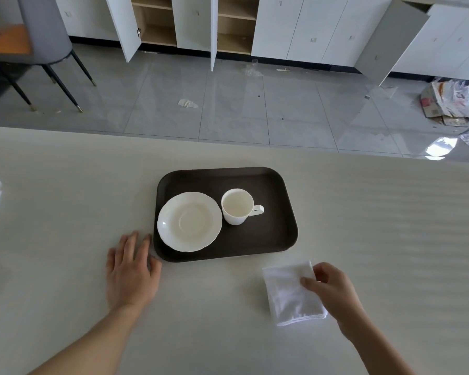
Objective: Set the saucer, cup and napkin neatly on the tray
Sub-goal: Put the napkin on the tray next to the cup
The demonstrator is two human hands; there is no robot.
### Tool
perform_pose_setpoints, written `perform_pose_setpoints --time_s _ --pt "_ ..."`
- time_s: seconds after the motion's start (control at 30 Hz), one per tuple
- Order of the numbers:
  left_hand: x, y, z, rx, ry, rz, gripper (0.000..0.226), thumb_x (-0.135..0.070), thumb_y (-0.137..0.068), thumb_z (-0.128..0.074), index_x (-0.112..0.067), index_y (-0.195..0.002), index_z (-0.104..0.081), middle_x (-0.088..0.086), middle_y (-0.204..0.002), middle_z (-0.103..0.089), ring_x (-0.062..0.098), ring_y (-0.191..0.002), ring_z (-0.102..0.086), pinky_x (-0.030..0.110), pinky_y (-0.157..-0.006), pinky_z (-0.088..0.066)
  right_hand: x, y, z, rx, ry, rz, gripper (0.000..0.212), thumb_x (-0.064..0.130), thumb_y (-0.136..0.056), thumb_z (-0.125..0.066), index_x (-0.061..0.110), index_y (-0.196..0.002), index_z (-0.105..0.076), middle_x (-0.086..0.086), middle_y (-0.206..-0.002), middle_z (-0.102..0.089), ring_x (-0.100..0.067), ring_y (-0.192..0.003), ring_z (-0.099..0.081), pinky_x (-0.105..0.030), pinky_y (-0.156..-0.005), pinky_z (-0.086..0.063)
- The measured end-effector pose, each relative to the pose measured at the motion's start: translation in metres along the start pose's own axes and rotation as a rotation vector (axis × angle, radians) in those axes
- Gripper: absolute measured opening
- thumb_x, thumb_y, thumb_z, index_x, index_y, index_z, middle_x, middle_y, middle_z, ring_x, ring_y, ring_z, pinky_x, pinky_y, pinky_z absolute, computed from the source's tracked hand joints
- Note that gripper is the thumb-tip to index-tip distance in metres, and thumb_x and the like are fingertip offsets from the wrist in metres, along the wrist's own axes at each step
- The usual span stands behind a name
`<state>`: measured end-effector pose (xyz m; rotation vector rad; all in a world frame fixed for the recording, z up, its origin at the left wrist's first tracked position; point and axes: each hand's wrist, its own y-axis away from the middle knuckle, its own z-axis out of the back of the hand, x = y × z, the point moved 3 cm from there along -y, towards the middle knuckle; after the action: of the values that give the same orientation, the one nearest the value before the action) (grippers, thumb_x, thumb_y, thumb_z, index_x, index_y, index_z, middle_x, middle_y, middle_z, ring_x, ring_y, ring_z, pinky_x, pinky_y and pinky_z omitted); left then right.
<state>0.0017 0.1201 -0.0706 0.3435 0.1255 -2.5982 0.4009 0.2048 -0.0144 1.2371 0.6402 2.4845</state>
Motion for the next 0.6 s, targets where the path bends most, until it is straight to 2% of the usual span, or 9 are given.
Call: perform_pose_setpoints --time_s 0.03,0.17,0.3,0.4,0.5,0.53,0.6 --pt "0.0 0.0 0.0 0.001 0.001 -0.001 0.06 -0.034 -0.083 -0.033 -0.009 -0.132 -0.056 0.018 -0.146 -0.046 0.037 -0.14 -0.036 0.055 -0.116 -0.022 0.005 -0.001 0.004 -0.007 -0.024 0.014 0.011 0.014 -0.08 -0.076 0.012 -0.078 -0.065 -0.017 -0.076 -0.07 -0.029 -0.065 -0.063 -0.037 -0.058 -0.048" --pt "0.001 0.0 -0.001 0.0 0.0 -0.006 0.059 -0.033 -0.083 -0.034 -0.01 -0.133 -0.055 0.018 -0.146 -0.046 0.036 -0.14 -0.036 0.055 -0.116 -0.022 0.029 -0.012 0.027 -0.096 -0.101 0.082 0.013 0.014 -0.081 -0.077 0.019 -0.078 -0.065 -0.002 -0.071 -0.075 -0.028 -0.066 -0.068 -0.034 -0.055 -0.05" --pt "0.002 0.0 -0.002 -0.012 0.006 -0.003 0.057 -0.031 -0.082 -0.036 -0.011 -0.131 -0.056 0.018 -0.145 -0.047 0.037 -0.139 -0.037 0.055 -0.116 -0.023 0.057 -0.04 0.043 -0.273 -0.298 0.123 0.013 0.015 -0.079 -0.077 0.019 -0.08 -0.064 -0.001 -0.072 -0.074 -0.023 -0.065 -0.065 -0.03 -0.054 -0.047" --pt "0.002 -0.001 -0.002 -0.012 0.002 -0.006 0.056 -0.031 -0.082 -0.038 -0.011 -0.132 -0.056 0.018 -0.145 -0.047 0.037 -0.139 -0.037 0.056 -0.116 -0.023 0.076 -0.066 0.037 -0.392 -0.474 0.119 0.021 0.011 -0.082 -0.072 0.019 -0.098 -0.061 -0.003 -0.089 -0.073 -0.022 -0.074 -0.065 -0.03 -0.058 -0.049" --pt "0.002 -0.001 -0.002 -0.008 -0.005 -0.006 0.057 -0.032 -0.083 -0.037 -0.011 -0.132 -0.056 0.018 -0.145 -0.047 0.036 -0.139 -0.037 0.056 -0.116 -0.023 0.086 -0.086 0.014 -0.379 -0.746 0.059 0.052 -0.004 -0.083 -0.065 0.023 -0.126 -0.053 -0.003 -0.098 -0.065 -0.018 -0.083 -0.065 -0.037 -0.069 -0.057" --pt "0.003 -0.001 -0.003 -0.006 -0.008 -0.007 0.057 -0.032 -0.083 -0.037 -0.011 -0.132 -0.056 0.018 -0.146 -0.047 0.036 -0.139 -0.037 0.055 -0.116 -0.023 0.089 -0.09 0.003 -0.369 -0.813 0.034 0.058 -0.008 -0.082 -0.063 0.024 -0.13 -0.052 -0.003 -0.099 -0.062 -0.018 -0.086 -0.064 -0.037 -0.07 -0.058" --pt "0.003 -0.002 -0.004 0.0 -0.012 -0.005 0.058 -0.033 -0.082 -0.036 -0.011 -0.133 -0.056 0.017 -0.146 -0.046 0.036 -0.139 -0.037 0.055 -0.117 -0.022 0.091 -0.095 -0.017 -0.373 -0.897 -0.014 0.056 -0.012 -0.081 -0.06 0.022 -0.126 -0.054 -0.003 -0.1 -0.058 -0.019 -0.089 -0.064 -0.035 -0.069 -0.058"
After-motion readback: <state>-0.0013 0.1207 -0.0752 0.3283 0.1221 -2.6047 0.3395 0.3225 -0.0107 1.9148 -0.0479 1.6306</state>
